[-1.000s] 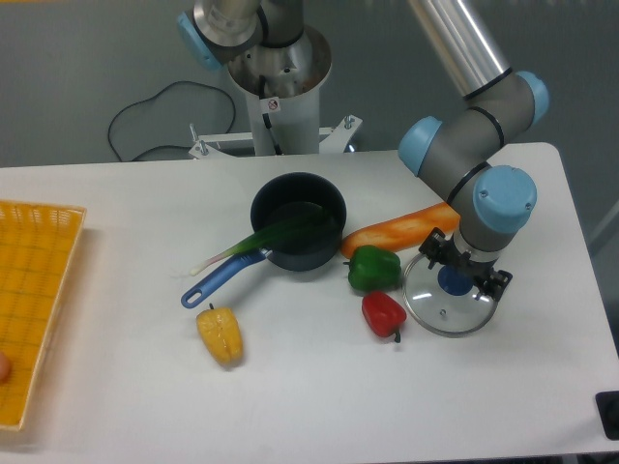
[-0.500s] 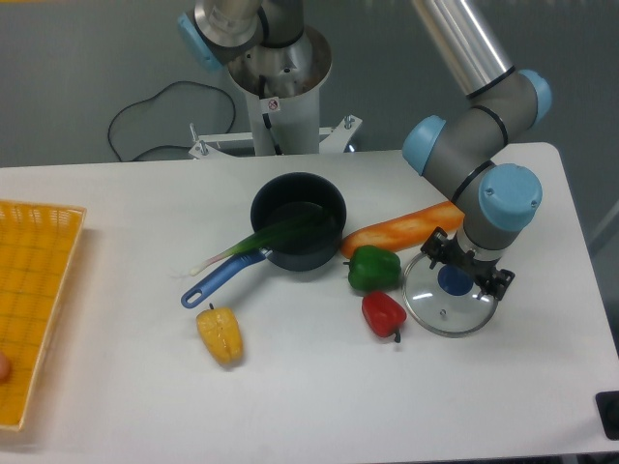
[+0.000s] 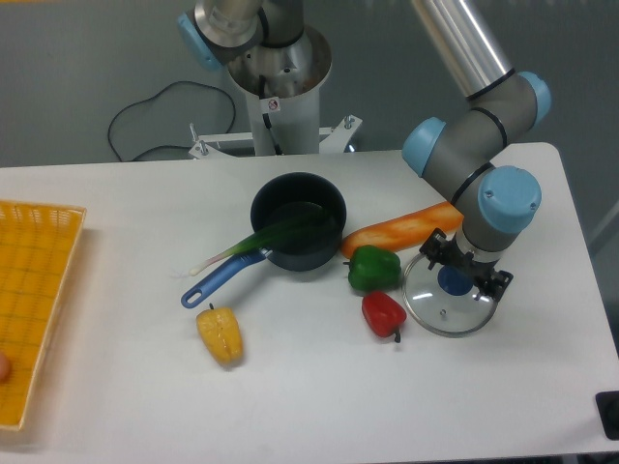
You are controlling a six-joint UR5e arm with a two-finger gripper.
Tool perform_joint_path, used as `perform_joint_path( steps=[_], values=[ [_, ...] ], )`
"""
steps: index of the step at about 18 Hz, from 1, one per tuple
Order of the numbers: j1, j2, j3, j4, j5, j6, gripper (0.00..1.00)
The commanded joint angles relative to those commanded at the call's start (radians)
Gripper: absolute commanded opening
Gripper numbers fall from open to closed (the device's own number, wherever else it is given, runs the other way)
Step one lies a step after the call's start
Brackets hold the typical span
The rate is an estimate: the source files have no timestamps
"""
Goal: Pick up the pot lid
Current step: 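Lower the gripper onto the blue knob and close on it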
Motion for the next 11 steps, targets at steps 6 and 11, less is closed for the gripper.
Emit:
perform_joint_path(
  steps=[6,11],
  values=[
    [-0.003,0.0,0.002,-0.002,0.003,-0.002,0.69],
    [-0.003,0.0,0.002,-0.005,0.006,0.0,0.6]
  ],
)
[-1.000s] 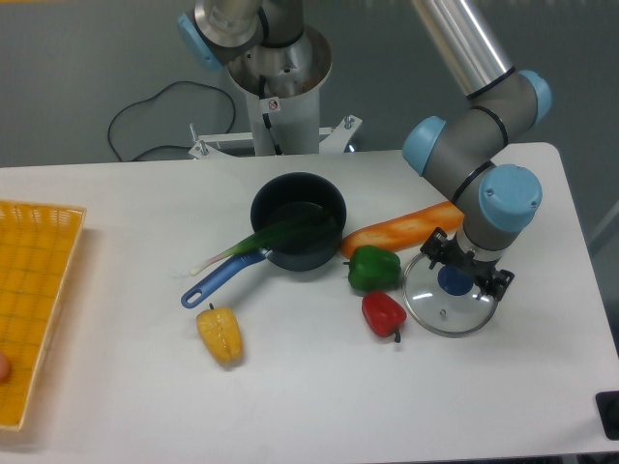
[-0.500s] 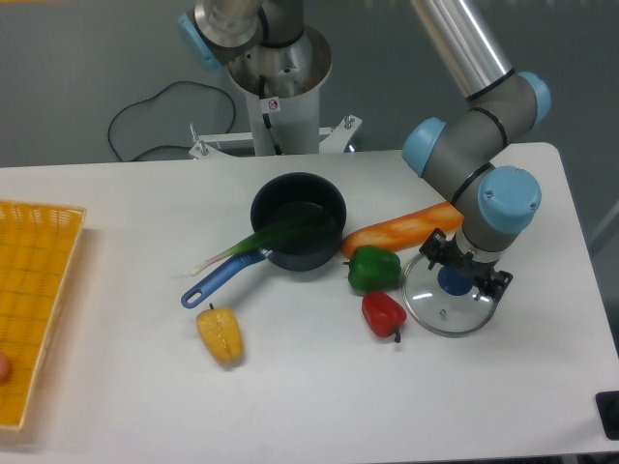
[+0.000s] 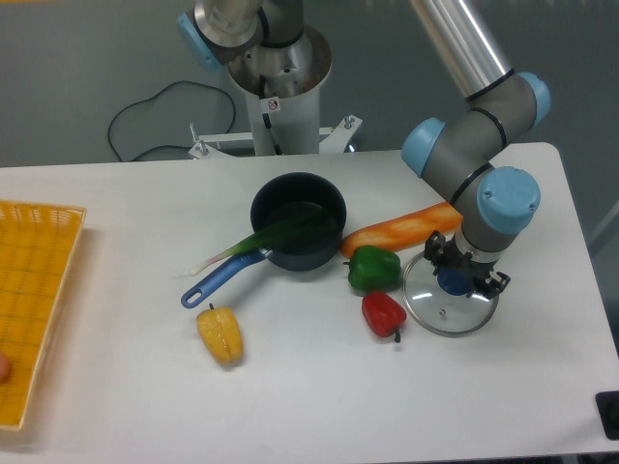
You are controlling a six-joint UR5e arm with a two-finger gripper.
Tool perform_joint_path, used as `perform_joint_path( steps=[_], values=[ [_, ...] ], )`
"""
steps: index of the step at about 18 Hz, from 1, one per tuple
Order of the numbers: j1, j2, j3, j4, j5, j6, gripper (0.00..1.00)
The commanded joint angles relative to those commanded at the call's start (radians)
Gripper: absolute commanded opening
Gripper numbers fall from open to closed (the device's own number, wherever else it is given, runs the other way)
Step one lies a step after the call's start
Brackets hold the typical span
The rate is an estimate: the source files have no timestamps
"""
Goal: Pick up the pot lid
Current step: 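Lower the gripper onto the blue knob and close on it, then lift the glass lid by its knob and carry it toward the saucepan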
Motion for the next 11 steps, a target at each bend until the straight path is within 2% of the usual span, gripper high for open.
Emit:
perform_joint_path(
  steps=[6,11],
  values=[
    [0.0,0.006,0.035,-0.018,0.005,0.011,0.58],
    [-0.002,0.034,0.092,-0.156,0.006,0.017,0.58]
  ],
)
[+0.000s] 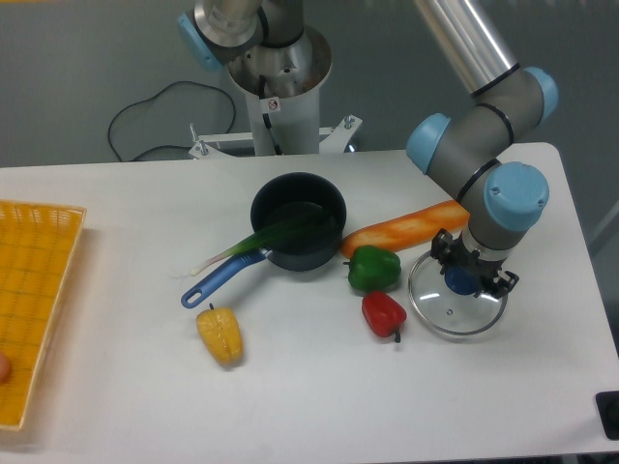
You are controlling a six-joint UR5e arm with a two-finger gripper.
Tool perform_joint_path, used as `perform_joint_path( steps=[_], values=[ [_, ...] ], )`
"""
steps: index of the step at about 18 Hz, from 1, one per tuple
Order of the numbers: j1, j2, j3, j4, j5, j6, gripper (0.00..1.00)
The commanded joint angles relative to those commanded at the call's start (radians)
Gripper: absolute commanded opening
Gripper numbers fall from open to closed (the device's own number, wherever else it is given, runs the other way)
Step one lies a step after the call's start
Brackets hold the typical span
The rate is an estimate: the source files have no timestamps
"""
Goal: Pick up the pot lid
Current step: 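Lift the glass lid by its knob and carry it toward the saucepan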
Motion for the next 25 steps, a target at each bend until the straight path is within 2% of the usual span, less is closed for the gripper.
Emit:
perform_joint_path(
  steps=[5,11,15,21,25],
  values=[
    [-0.006,0.046,0.003,-0.051,0.0,0.067,0.58],
    [-0.052,0.123,0.002,-0.111,-0.041,0.071,0.58],
    [-0.095,0.175,-0.008,-0.115,-0.08,0.069,0.58],
    [-0.149,0.213,-0.044,-0.111,-0.098,0.028,0.58],
    [-0.167,0.215,-0.052,-0.112,-0.097,-0.001,0.58]
  ],
)
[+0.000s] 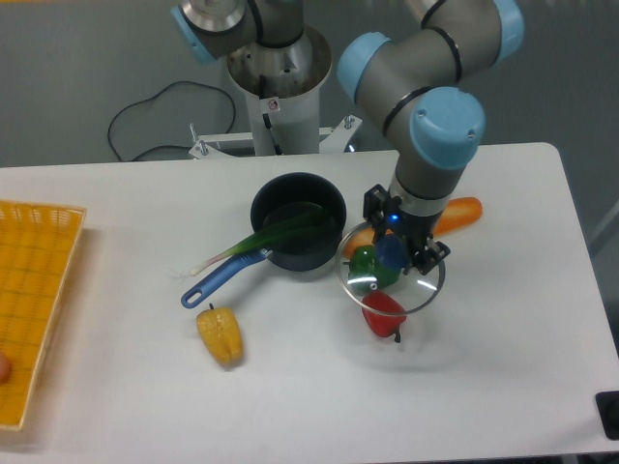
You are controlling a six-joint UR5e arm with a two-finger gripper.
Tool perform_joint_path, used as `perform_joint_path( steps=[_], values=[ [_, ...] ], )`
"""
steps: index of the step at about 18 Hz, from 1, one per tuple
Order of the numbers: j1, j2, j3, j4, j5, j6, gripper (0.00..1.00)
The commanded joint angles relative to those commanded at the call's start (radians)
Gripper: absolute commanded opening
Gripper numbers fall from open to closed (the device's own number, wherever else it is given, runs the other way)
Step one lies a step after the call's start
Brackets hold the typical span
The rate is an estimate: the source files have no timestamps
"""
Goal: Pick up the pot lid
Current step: 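Lift the glass lid by its knob and carry it toward the saucepan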
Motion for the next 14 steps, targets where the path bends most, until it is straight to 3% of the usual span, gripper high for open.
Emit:
perform_joint_path(
  steps=[14],
  values=[
    [-0.003,0.002,0.002,0.003,-0.006,-0.015,0.59]
  ],
)
